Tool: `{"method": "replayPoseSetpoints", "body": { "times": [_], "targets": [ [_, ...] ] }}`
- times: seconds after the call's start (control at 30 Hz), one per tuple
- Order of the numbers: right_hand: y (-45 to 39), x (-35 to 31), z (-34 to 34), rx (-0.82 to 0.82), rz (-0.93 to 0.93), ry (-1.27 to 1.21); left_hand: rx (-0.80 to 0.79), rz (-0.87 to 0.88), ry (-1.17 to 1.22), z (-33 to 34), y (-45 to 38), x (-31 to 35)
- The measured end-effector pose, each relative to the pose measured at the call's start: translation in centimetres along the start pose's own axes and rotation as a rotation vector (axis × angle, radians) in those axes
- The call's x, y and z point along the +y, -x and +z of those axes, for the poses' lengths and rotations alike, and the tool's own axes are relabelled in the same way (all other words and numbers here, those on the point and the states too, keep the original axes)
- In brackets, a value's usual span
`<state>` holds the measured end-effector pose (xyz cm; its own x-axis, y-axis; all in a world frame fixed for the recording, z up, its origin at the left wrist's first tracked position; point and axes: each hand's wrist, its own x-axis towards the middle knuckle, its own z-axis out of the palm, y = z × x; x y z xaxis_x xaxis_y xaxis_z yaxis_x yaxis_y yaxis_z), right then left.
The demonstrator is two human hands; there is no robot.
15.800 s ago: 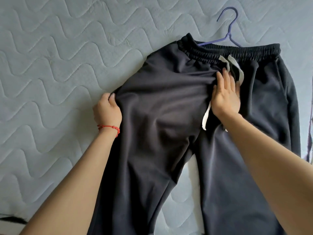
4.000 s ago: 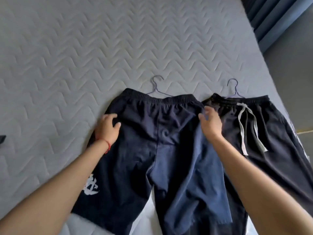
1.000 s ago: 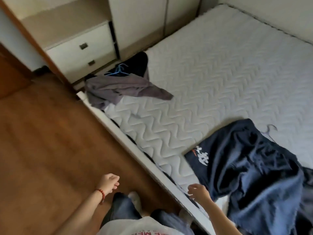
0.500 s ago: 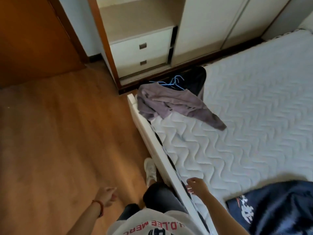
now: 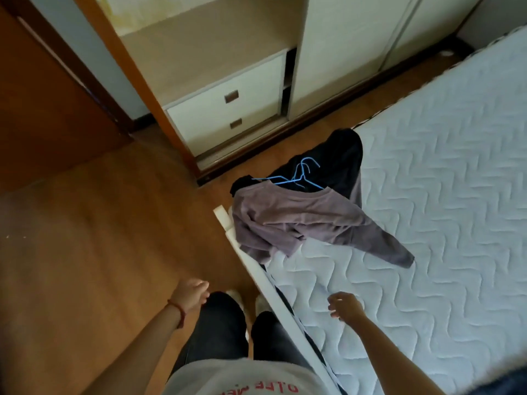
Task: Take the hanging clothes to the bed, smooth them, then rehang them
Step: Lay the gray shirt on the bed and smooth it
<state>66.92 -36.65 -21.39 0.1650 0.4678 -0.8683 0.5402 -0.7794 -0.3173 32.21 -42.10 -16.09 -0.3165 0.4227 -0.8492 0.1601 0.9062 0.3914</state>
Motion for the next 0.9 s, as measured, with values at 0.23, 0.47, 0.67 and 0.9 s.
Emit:
{"method": "replayPoseSetpoints", "body": {
  "times": [0.23, 0.47, 0.67, 0.9],
  "targets": [
    [-4.6, -5.9, -3.5, 0.175, 0.023, -0.263, -0.125, 0.245, -0.277, 1.5, -10.1, 13.2],
    [-13.2, -12.8, -4.9, 0.368, -0.079, 0.075, -0.077, 0.537, -0.601, 4.3, -19.7, 22.5],
    [-20.6, -16.8, -5.6, 0.515, -0.26, 0.262, -0.01, 0.718, -0.916, 7.1, -27.0, 24.2],
    [-24.2, -16.4, -6.2, 0.489, -0.279, 0.462, 0.01, 0.731, -0.94, 8.7, -29.8, 22.7]
  ]
}}
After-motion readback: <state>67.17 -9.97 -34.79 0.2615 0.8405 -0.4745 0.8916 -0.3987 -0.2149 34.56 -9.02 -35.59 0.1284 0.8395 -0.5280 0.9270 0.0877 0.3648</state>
